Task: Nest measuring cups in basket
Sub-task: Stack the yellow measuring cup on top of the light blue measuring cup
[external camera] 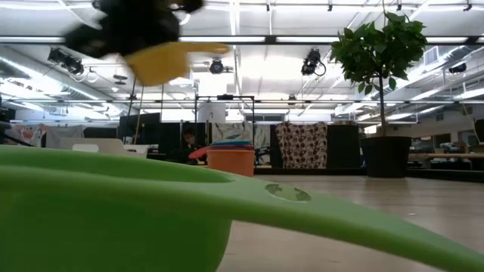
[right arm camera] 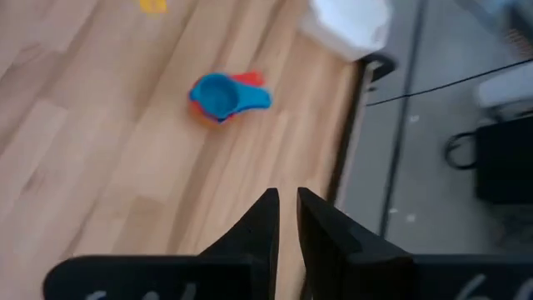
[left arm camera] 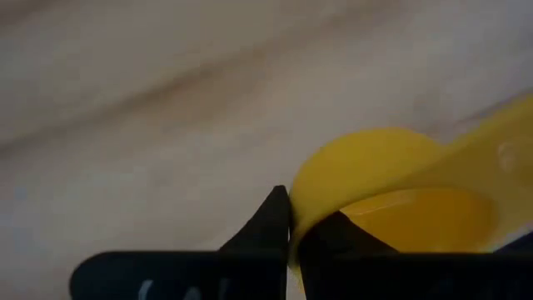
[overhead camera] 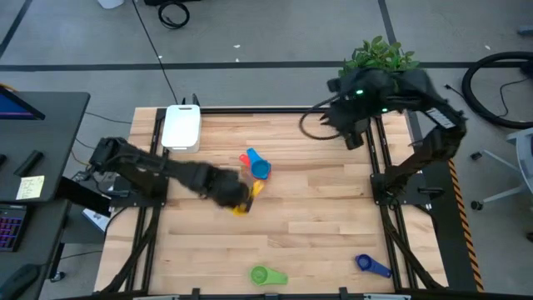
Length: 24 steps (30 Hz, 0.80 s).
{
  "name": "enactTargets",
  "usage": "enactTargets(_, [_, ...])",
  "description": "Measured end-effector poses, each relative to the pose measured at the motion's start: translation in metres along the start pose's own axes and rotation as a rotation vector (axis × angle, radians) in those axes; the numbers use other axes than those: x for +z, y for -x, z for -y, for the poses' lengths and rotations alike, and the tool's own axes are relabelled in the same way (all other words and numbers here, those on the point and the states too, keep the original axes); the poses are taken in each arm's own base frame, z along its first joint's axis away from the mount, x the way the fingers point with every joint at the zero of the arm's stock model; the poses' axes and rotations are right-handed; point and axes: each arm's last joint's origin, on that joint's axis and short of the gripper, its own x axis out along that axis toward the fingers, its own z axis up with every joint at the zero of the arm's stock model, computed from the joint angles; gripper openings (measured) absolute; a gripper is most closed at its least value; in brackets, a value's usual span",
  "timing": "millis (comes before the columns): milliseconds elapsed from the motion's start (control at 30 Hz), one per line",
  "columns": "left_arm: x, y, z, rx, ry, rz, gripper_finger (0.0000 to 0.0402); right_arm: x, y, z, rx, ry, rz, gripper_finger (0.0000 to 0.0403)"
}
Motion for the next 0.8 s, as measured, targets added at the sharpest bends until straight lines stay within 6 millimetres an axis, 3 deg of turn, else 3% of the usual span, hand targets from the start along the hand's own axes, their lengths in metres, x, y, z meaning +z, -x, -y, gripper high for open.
enactTargets(233, [0.081, 0.002, 0.001, -0.182, 0.139, 0.138, 0.0011, -0.014, 0.035, 0.003, -0.192, -0.022, 0.026, 0.0049])
enactTargets(400, [0.125, 0.004, -0.013, -0.258, 0.281, 0.093, 0.0011, -0.022, 0.046, 0.005, -0.245, -0.043, 0.029, 0.0042])
enactTargets(567, [0.146, 0.005, -0.013, -0.403, 0.411, -0.04, 0.0011, -0.026, 0.046, 0.009, -0.261, -0.052, 0.014, 0.0036])
enactTargets(800, [0.148, 0.005, -0.011, -0.441, 0.637, -0.211, 0.0011, -0.029, 0.045, 0.014, -0.276, -0.033, -0.013, 0.0036])
